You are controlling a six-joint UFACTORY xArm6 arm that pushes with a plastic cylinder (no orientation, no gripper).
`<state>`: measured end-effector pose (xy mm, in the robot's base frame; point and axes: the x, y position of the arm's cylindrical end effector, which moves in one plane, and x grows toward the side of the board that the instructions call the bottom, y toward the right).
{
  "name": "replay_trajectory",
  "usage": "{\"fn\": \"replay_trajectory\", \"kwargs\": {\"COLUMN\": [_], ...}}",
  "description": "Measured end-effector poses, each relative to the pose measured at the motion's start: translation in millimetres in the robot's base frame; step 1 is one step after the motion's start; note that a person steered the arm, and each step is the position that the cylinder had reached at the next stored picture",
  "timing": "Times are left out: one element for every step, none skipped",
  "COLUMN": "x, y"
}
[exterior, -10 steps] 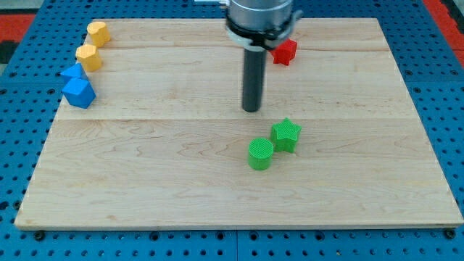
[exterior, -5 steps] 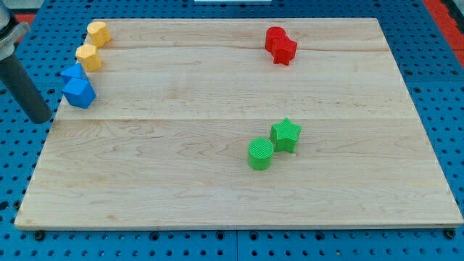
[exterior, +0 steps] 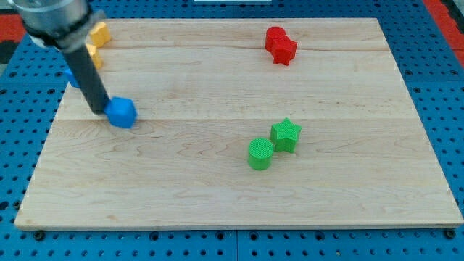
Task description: Group up the blue blocks diagonal to the red blocks
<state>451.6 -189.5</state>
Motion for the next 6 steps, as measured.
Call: {"fn": "replay_trajectory", "kwargs": {"x": [4.1,-44.6,-87.6,-128.3,-84.4,-47.5], "y": [-59.8,-114.8,-115.0,-110.0,-67.8,-22.0]}}
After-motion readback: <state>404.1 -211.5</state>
